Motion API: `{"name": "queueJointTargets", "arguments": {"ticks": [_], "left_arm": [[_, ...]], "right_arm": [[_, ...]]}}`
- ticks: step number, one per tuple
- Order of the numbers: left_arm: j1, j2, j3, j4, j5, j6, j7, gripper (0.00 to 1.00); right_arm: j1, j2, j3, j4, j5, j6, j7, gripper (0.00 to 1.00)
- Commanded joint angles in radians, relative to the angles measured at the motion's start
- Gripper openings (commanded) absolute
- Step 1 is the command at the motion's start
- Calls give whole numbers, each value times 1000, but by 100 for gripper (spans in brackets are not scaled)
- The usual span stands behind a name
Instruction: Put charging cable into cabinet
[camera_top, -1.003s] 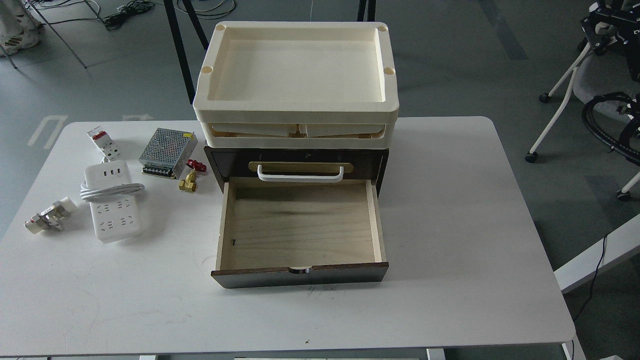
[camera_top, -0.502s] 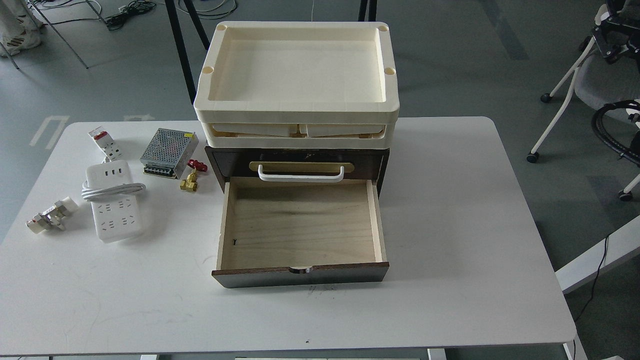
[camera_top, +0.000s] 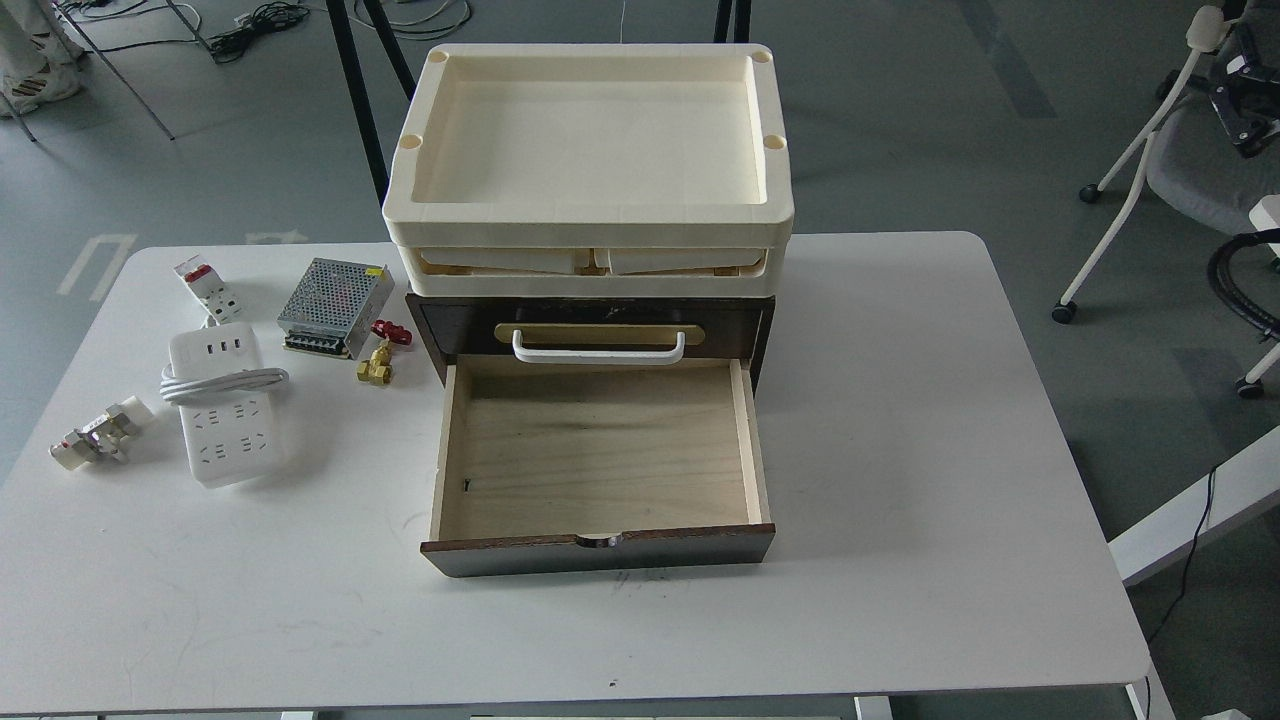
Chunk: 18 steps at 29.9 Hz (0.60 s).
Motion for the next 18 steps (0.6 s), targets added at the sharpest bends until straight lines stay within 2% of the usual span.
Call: {"name": "queueJointTargets", "arguments": {"ticks": [1,4,7,11,14,18], "left_arm": [[14,94,198,-68,128,0,0,99],[12,150,443,-70,266,0,0,99],[8,142,592,-56,392,0,0,98],[11,110,636,-35,418,0,0,99],[-5,4,634,-4,449,0,0,99],[-72,-153,637,123,554,0,0,99]], "right_arm": [[-8,-6,0,-1,0,0,-1,100],[-14,-6,0,-4,0,0,1,100],[-16,-2,-1,-14,0,0,1,100],[-19,12,0,-14,0,0,1,100],[-19,38,0,-14,0,0,1,100],[-17,37,0,-14,0,0,1,100]]}}
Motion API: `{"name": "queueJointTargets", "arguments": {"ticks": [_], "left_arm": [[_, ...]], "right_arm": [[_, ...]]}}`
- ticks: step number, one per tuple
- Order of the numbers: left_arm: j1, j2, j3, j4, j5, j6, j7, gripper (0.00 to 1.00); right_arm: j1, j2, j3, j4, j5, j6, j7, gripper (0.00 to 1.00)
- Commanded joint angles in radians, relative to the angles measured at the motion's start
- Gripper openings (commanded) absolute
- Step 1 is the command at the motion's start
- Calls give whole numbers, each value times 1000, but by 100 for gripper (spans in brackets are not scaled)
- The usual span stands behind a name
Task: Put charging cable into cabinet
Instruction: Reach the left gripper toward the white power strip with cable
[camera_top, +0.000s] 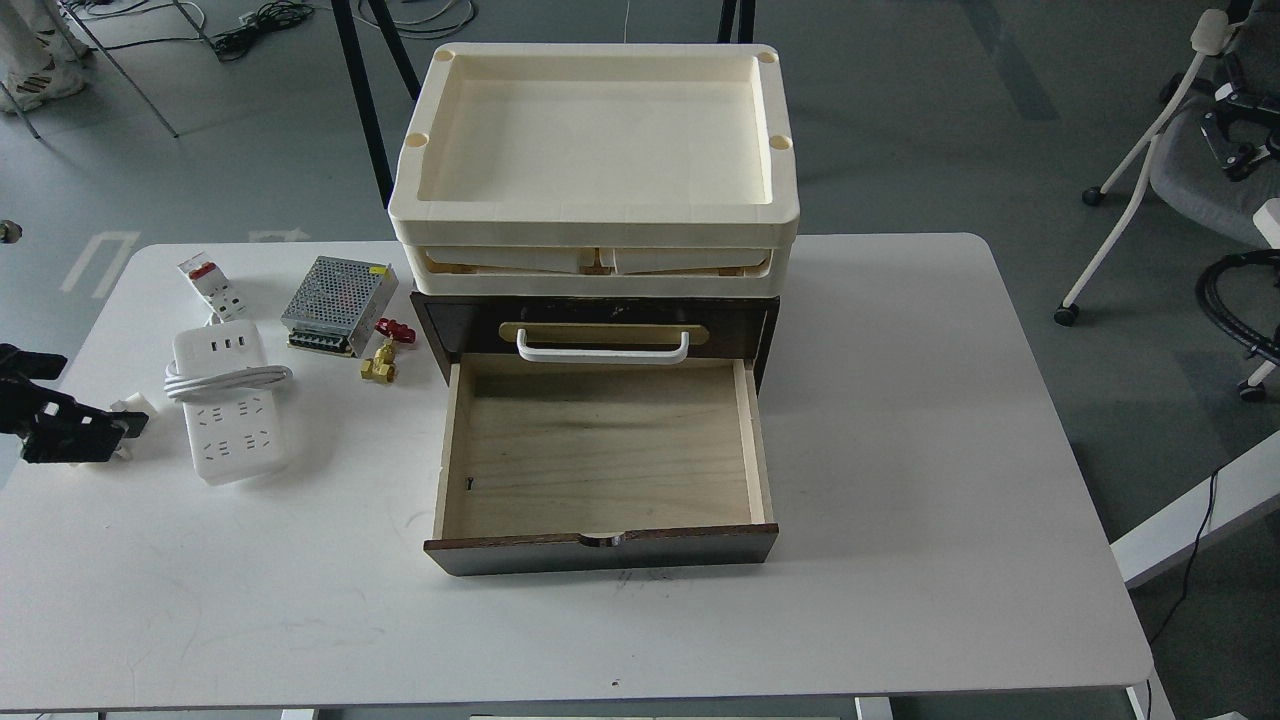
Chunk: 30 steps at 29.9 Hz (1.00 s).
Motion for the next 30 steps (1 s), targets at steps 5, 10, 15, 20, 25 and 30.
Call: {"name": "queueJointTargets", "arguments": {"ticks": [5,10,15,20,25,30], "left_arm": [[-61,-255,7,224,57,0,0,95],[-70,-344,8,325,57,0,0,95],[-73,-406,8,384,57,0,0,94],[-74,-450,57,460,57,0,0,91],[-96,-487,108,585,57,73,0,90],[-122,-509,140,677,57,160,0,90]], "right_arm": [[0,-10,0,1,0,0,0,100],[-17,-10,0,1,0,0,0,100],[-26,-10,0,1,0,0,0,100],[-26,-11,0,-1,0,0,0,100],[-31,-11,0,-7,0,0,0,100],[-35,-11,0,-9,0,0,0,100]]}}
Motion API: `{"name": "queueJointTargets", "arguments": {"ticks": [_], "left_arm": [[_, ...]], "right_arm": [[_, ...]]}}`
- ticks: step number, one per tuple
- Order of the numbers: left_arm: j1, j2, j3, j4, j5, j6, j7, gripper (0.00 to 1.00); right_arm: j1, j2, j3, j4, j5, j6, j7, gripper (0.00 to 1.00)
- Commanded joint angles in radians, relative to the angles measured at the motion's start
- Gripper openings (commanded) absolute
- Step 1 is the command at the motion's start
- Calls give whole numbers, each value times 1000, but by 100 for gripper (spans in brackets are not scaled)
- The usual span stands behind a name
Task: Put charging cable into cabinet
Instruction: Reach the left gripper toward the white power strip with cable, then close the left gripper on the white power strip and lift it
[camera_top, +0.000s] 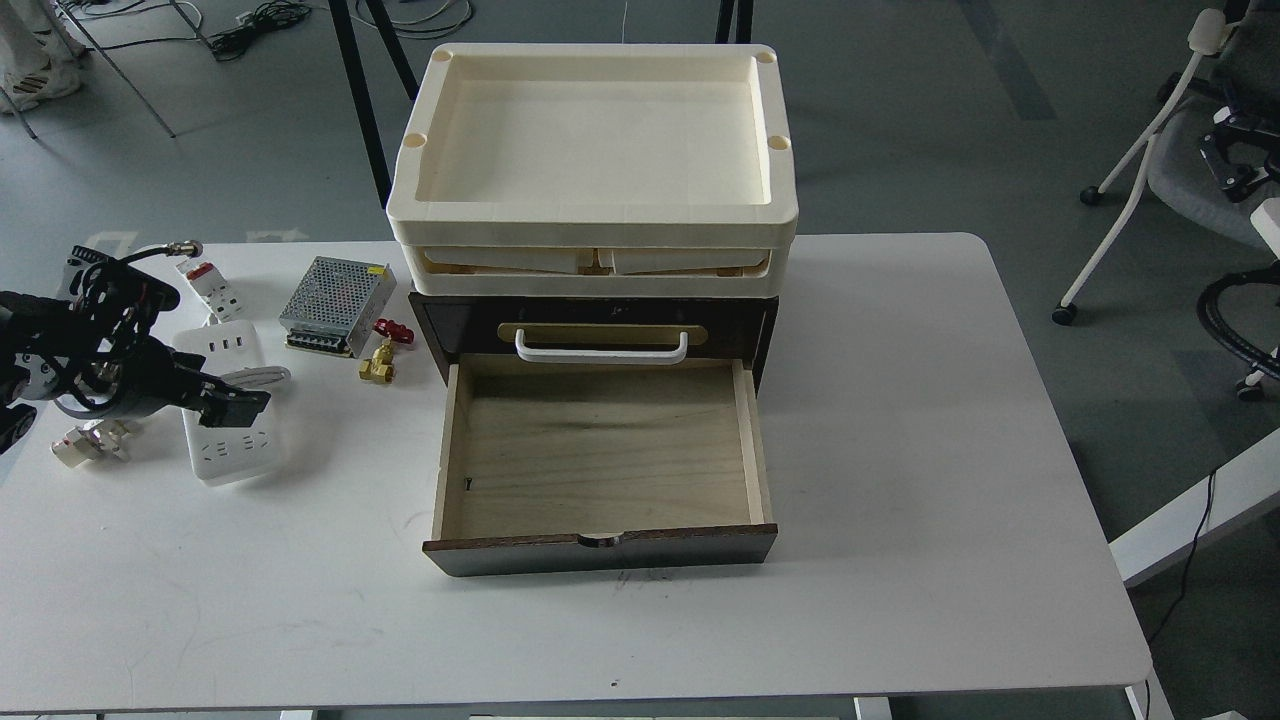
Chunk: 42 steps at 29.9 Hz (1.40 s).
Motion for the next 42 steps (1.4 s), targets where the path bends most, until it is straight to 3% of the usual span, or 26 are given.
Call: {"name": "queueJointTargets", "arguments": {"ticks": [1,8,17,23,27,42], "left_arm": [[-14,-18,18,53,0,49,0,90],[-14,-110,67,159,0,89,0,85],[-28,-222,141,416,0,272,0,81],[-28,-266,289,535,0,327,0,79],[-28,-271,351,552,0,338,0,76],[-55,-295,349,552,0,349,0,69]], "right_arm": [[-4,2,-1,-1,0,0,0,100],[-5,1,-1,-2,0,0,0,100],[-30,1,1,-1,0,0,0,100],[-31,1,1,-1,0,0,0,100],[-31,1,1,-1,0,0,0,100],[-44,1,1,-2,0,0,0,100]]}}
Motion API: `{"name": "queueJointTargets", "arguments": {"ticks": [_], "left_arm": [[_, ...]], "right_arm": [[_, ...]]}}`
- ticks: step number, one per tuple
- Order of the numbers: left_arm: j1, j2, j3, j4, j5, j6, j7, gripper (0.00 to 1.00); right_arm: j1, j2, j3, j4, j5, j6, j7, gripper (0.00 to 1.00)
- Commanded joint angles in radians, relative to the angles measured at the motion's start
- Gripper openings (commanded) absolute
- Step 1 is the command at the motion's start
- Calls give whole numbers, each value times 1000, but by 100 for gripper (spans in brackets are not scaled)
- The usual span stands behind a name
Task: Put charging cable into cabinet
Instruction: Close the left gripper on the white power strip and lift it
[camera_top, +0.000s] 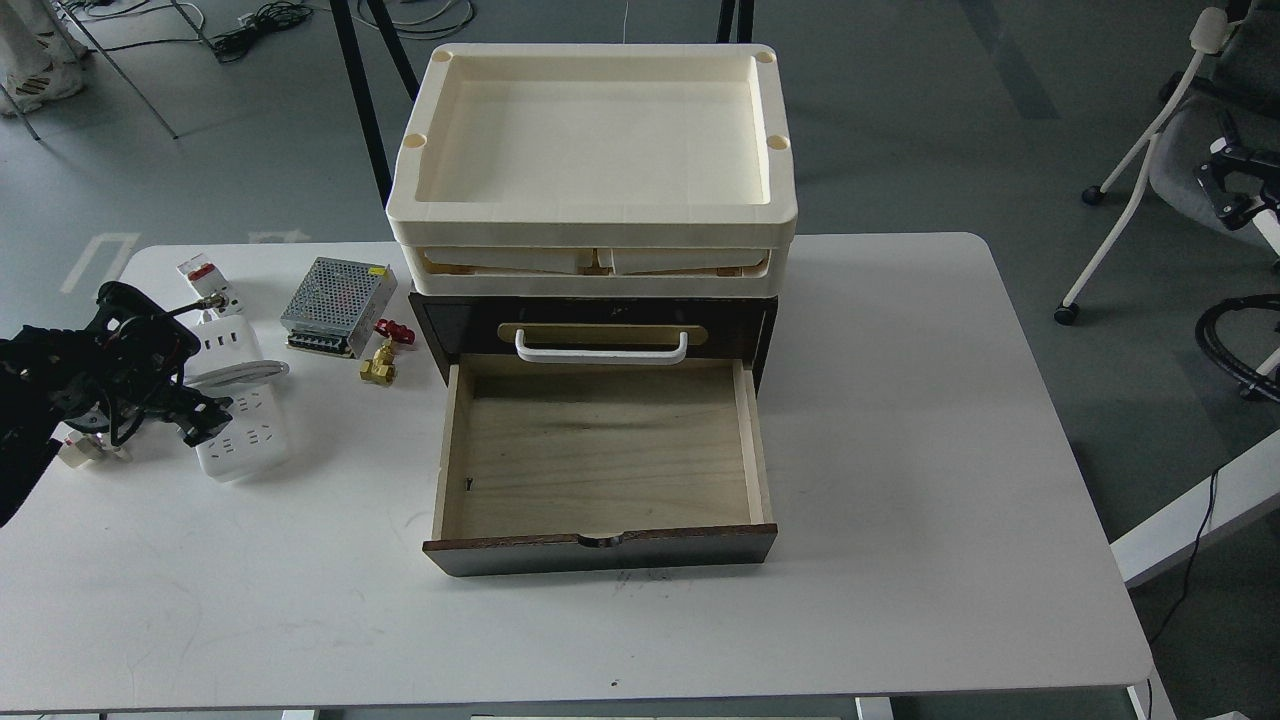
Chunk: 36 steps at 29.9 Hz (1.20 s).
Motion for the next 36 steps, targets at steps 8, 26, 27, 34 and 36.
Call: {"name": "queueJointTargets", "arguments": {"ticks": [8,26,27,34,36], "left_arm": [[-23,-18,4,0,0,1,0,63],[-17,-17,16,-10,0,85,0,3],[-17,-17,16,-10,0,90,0,2],[-52,-4,16,-9,0,90,0,0],[-72,11,16,-10,0,90,0,0]], "right_arm": [[-7,-1,0,0,0,0,0,100],[-13,-1,3,-14,0,0,0,100],[-14,-1,3,-14,0,0,0,100],[-16,-6,5,-15,0,0,0,100],[-16,-6,5,-17,0,0,1,100]]}}
